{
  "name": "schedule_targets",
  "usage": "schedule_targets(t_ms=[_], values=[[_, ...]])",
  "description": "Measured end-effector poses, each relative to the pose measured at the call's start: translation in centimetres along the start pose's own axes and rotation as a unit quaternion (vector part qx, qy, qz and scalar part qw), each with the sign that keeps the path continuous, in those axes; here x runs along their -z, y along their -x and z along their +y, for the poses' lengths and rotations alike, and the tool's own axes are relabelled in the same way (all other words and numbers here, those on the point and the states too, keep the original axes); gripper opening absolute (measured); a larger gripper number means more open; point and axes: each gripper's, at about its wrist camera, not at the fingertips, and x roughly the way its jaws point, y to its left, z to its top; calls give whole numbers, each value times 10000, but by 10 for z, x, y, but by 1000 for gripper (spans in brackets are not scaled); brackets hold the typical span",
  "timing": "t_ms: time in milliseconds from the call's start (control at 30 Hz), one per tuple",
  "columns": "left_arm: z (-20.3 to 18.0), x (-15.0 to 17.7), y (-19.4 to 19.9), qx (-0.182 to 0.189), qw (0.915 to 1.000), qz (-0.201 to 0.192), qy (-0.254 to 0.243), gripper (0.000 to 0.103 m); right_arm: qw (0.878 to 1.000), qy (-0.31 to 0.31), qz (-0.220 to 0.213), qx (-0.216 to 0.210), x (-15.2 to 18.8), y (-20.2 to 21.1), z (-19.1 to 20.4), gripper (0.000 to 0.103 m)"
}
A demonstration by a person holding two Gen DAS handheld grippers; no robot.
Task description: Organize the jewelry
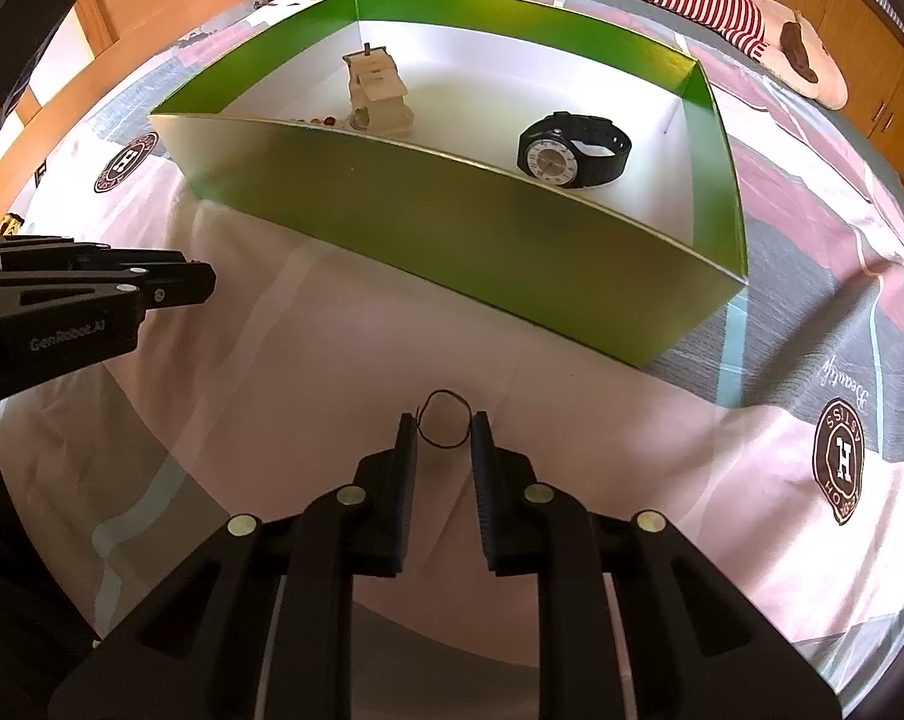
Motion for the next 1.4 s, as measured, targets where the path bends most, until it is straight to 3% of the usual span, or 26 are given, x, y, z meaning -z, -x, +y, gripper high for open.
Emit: schedule_targets(t_ms=[467,633,767,1400], values=[[0,-4,29,78,9989,-466,25,21,9990,-11,-397,-208,-3,29,-7,18],[-5,-11,54,157,9958,-904,10,21,9959,-127,-829,-353,-10,55,-12,18],[-10,-16,60,255,9946,-1001,34,21,9934,-216,-1054,-390,-16,65,-17,18],[-16,-17,61,283,9937,-1079,-63,21,9943,-171,-979,-383,-17,56,-9,18]])
